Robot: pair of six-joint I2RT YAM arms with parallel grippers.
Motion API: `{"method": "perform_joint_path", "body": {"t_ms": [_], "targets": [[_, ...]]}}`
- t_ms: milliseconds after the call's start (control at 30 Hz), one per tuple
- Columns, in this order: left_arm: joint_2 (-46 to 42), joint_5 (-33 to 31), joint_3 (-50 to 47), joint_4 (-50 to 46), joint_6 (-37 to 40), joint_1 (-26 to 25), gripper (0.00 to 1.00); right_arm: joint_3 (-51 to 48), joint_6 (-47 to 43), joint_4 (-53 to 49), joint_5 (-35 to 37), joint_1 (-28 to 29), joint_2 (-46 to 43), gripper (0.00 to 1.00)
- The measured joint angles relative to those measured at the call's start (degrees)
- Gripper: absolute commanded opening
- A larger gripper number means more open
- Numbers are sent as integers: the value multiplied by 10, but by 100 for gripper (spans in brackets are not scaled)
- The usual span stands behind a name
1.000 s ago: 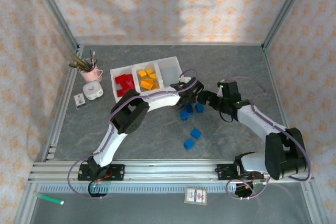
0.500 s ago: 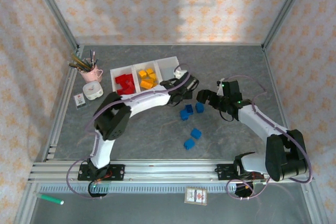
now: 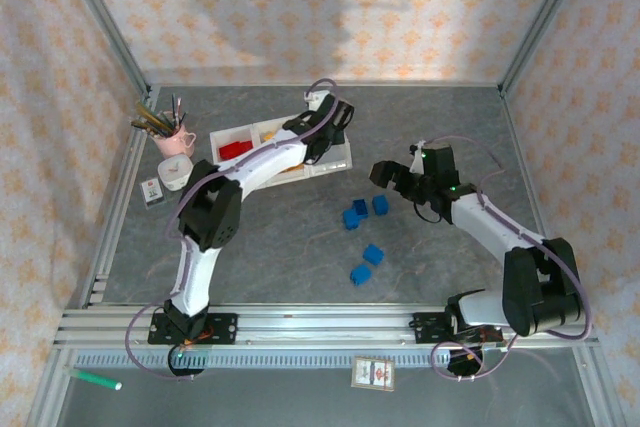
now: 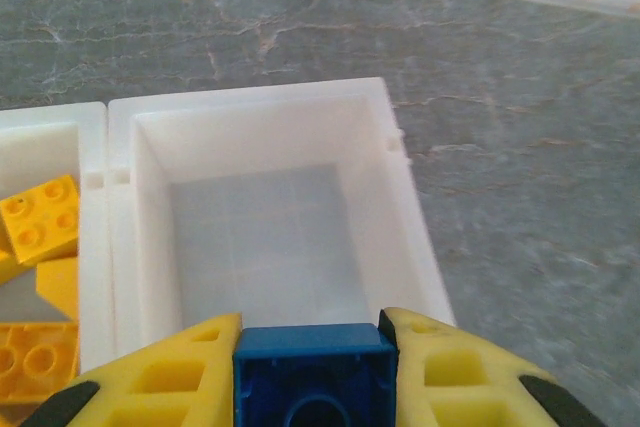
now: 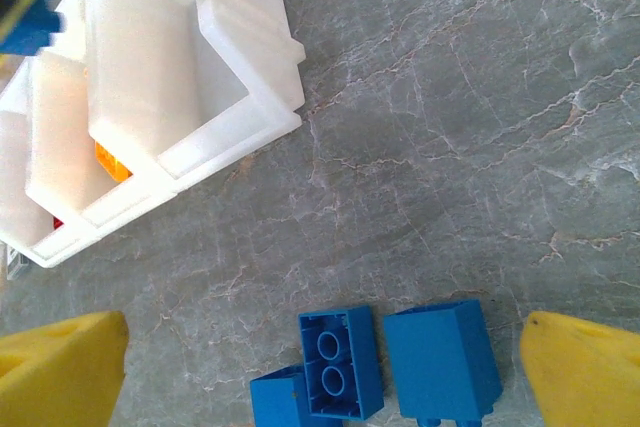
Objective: Sort the legos into containers by color
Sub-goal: Place the lego in the container, then pick up the lego from the center of the table.
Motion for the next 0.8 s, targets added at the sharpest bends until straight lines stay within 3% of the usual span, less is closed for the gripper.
{"method": "perform_joint_path", "body": {"t_ms": [200, 333, 467, 800], "targets": [[78, 0, 74, -34, 17, 13, 48, 0, 0, -1, 5, 0, 2, 100], [86, 1, 97, -48, 26, 15, 56, 2, -4, -7, 16, 0, 2, 100], [75, 7, 96, -54, 26, 15, 58, 11, -9, -18, 24, 0, 5, 100], [-109, 51, -81, -30, 38, -21, 68, 28, -24, -60, 70, 11, 7, 100]]}}
